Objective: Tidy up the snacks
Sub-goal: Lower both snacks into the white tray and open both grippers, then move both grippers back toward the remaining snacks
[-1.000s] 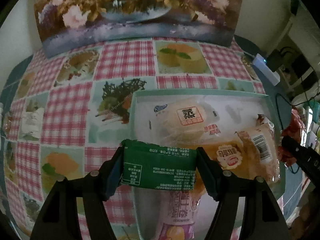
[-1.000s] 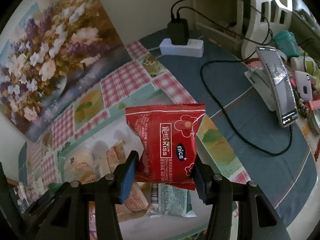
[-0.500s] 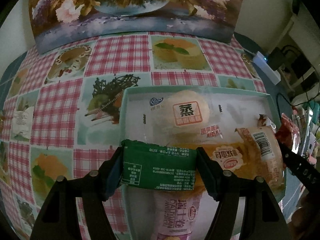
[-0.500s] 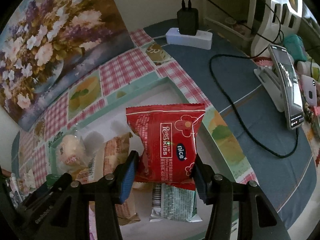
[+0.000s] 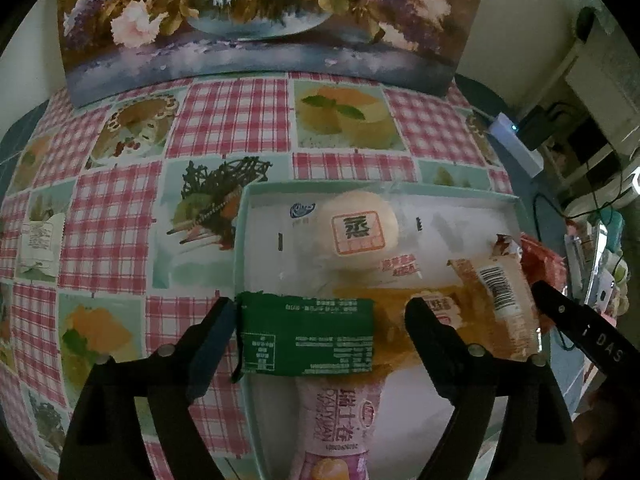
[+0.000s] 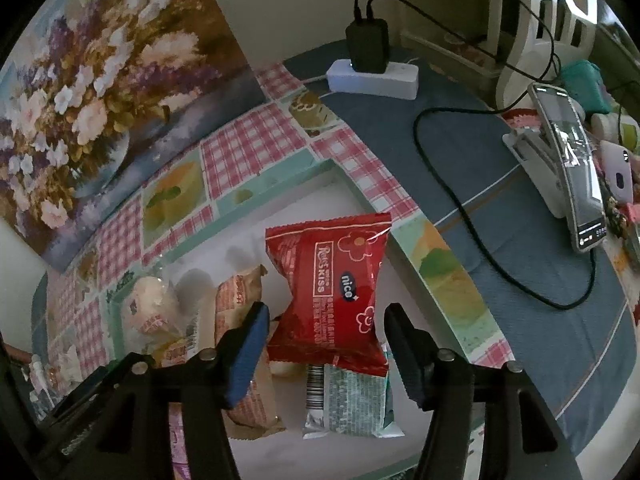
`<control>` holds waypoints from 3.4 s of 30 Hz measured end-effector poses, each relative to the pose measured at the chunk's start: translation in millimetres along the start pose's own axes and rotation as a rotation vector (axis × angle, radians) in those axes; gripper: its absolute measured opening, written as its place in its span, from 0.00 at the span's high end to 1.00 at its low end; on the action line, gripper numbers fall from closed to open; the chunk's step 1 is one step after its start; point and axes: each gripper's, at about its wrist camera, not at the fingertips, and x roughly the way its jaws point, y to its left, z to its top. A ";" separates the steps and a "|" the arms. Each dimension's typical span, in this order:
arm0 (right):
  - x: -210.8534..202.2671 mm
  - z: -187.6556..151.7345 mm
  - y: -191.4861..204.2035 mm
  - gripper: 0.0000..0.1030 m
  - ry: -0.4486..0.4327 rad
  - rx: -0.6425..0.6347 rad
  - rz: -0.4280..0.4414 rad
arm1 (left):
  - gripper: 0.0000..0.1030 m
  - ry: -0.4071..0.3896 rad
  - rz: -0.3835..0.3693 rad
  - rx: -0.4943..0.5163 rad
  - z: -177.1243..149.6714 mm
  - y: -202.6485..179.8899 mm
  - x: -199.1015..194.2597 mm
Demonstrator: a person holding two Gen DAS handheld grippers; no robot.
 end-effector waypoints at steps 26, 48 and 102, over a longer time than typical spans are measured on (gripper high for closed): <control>-41.4 -22.7 79.2 0.27 -0.079 -0.225 0.070 | 0.06 -0.140 0.187 -0.195 2.9 82.2 -50.7; -24.5 -59.0 143.1 0.00 -0.057 -0.389 0.092 | 0.06 -0.179 0.354 -0.336 -11.6 178.5 -82.9; 48.9 -166.9 342.3 0.00 0.098 -0.709 0.178 | 0.06 -0.138 0.277 -0.650 -102.2 411.3 -68.0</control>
